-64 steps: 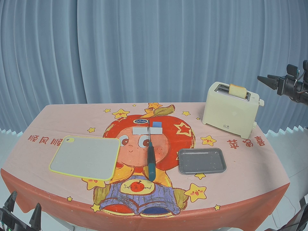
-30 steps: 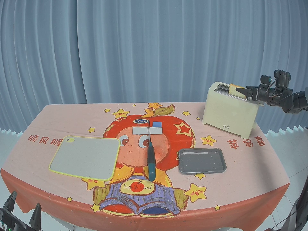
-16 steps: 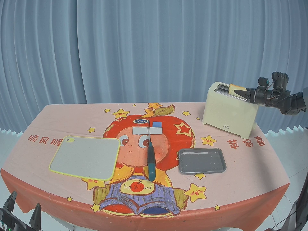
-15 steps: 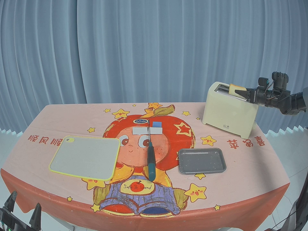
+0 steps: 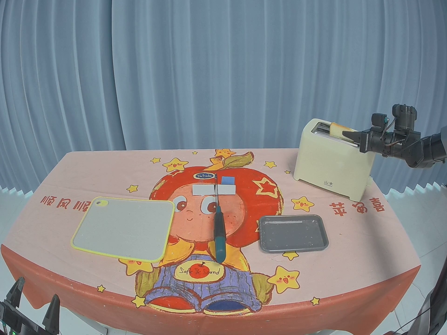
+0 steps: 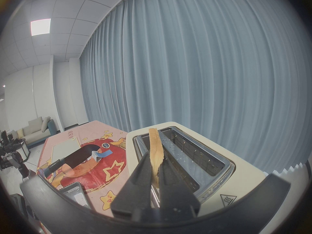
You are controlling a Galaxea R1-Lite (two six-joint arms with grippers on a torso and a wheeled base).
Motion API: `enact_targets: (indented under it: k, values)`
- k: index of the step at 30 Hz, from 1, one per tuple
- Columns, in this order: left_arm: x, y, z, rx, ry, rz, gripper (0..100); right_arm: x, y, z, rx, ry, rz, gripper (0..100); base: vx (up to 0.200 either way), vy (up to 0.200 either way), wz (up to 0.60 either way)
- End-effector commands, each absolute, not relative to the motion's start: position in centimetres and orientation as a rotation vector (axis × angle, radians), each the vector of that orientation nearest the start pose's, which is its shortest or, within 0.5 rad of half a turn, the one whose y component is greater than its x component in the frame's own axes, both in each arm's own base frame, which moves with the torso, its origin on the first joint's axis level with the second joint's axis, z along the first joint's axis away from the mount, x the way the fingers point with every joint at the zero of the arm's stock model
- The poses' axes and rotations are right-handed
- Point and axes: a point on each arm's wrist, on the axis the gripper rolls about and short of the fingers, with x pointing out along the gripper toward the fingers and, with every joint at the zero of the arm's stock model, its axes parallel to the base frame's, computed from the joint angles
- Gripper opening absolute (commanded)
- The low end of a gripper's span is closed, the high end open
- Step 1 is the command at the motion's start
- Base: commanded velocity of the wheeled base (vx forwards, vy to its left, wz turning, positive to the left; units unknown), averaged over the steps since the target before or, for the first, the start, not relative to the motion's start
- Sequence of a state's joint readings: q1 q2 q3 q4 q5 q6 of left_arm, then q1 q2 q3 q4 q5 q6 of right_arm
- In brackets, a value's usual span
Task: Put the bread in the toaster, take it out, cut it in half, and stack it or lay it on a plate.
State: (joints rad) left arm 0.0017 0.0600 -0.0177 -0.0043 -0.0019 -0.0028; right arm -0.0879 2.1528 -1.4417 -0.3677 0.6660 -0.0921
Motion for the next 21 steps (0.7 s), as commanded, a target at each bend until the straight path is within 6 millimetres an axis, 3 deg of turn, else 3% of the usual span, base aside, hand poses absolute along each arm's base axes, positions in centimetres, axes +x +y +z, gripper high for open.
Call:
enact_targets:
  k: [1,6,15,21]
  values:
    - [-1.8,0.0,7.7,-0.003,0.055,0.000,100,43.8,-2.5,16.3,0.037,0.291,0.585,0,0.000,0.000,0.00]
    - [-1.8,0.0,7.7,-0.003,0.055,0.002,100,43.8,-2.6,16.6,0.036,0.283,0.583,0,0.000,0.000,0.00]
    - [-1.8,0.0,7.7,-0.003,0.055,0.002,100,42.5,-2.6,20.8,0.011,0.195,0.579,0,0.000,0.000,0.00]
    - [-1.8,0.0,7.7,-0.003,0.055,0.000,100,41.4,-2.3,22.6,-0.001,0.159,0.583,0,0.000,0.000,0.00]
